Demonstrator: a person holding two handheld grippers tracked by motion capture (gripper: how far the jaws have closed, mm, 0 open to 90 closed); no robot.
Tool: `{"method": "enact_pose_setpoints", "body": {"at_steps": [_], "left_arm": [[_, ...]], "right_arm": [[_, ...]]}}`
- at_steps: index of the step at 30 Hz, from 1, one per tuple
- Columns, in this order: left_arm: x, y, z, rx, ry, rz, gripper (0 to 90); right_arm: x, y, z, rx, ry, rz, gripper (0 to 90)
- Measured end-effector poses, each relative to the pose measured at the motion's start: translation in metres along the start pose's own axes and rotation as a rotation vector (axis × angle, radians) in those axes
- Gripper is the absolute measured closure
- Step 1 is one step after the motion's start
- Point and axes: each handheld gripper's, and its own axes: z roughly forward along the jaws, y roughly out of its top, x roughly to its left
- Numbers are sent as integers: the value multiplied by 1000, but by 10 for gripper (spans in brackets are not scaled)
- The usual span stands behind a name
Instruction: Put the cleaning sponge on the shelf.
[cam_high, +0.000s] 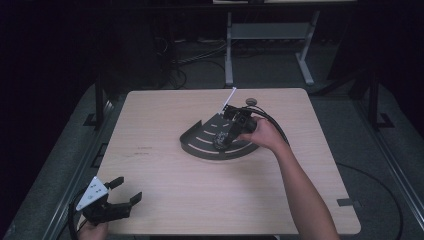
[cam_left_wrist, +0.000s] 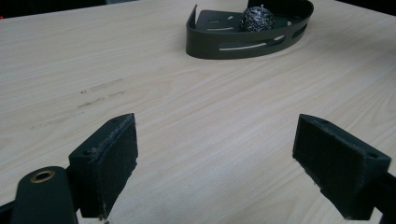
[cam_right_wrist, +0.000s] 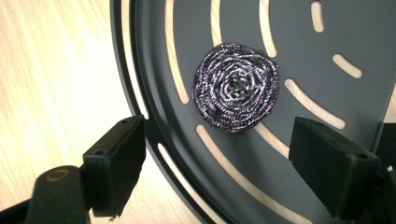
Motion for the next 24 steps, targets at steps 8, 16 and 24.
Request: {"method": "enact_pose_setpoints", "body": {"at_steps": [8, 16, 24], "left_arm": [[1, 0, -3, 0, 9, -1, 133], [1, 0, -2, 0, 9, 4, 133], [0, 1, -2, -3, 8, 3, 133]], "right_arm": [[7, -6, -4, -6, -2, -8, 187], [10, -14, -11, -10, -12, -10, 179], [21, -19, -14, -15, -13, -32, 172]]}}
